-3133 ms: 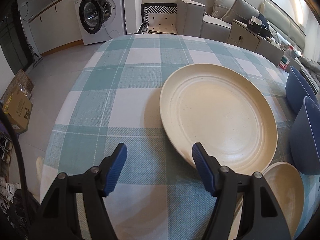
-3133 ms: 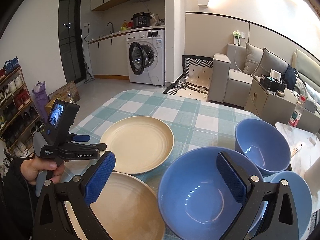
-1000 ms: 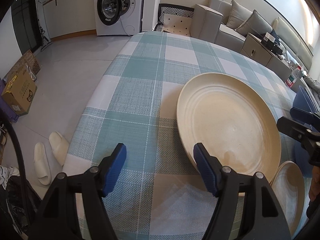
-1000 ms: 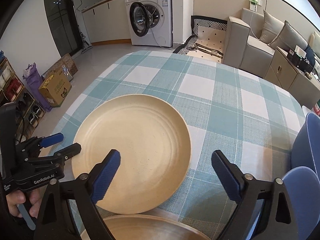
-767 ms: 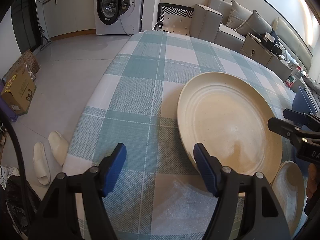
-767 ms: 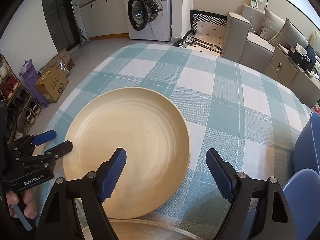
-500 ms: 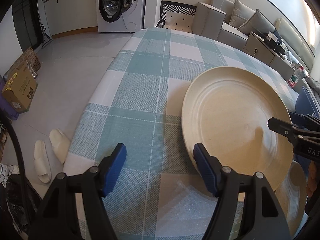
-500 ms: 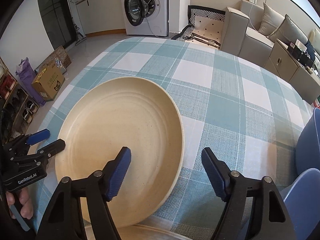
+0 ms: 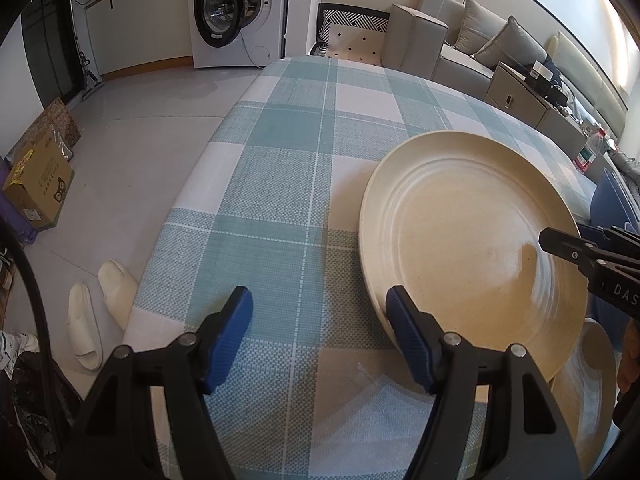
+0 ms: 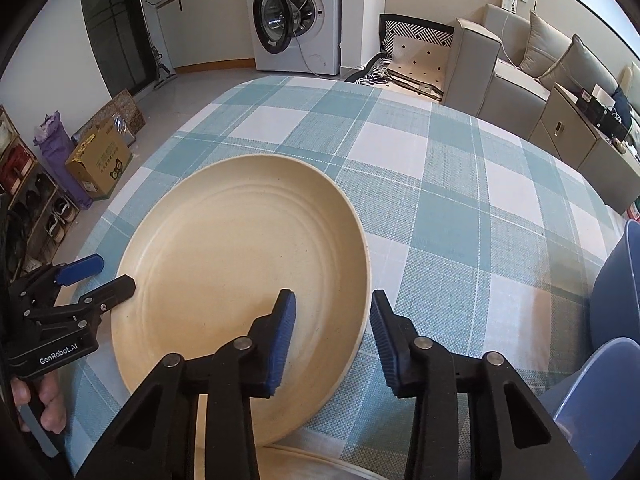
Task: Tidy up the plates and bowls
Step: 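Close the right gripper on the plate rim while the left gripper closes on it too, then lift the cream plate with both grippers and carry it toward the plate stack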
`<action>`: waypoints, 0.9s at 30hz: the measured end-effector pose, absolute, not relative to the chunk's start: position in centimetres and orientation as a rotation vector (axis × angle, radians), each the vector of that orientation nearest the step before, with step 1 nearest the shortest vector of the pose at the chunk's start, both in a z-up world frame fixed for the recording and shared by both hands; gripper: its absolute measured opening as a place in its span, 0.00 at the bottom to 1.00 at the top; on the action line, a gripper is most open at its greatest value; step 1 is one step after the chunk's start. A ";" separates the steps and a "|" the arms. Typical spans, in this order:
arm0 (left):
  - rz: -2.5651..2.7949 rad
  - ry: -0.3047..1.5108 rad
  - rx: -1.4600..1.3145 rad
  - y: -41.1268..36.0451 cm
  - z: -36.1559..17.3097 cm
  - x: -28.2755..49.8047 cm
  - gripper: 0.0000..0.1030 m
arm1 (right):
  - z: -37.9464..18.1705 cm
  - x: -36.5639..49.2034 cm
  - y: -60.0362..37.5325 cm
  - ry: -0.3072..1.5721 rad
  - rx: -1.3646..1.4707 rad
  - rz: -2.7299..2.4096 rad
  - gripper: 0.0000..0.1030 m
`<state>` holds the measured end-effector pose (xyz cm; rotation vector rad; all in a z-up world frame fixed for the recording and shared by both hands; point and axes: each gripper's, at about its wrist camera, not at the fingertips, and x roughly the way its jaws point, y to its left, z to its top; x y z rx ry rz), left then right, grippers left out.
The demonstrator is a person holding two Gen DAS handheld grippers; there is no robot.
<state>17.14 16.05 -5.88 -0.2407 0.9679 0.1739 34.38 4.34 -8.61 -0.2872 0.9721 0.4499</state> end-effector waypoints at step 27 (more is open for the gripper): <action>0.084 0.924 -0.218 13.9 -5.3 17.2 0.19 | -8.1 32.8 4.1 0.940 -0.301 0.467 0.27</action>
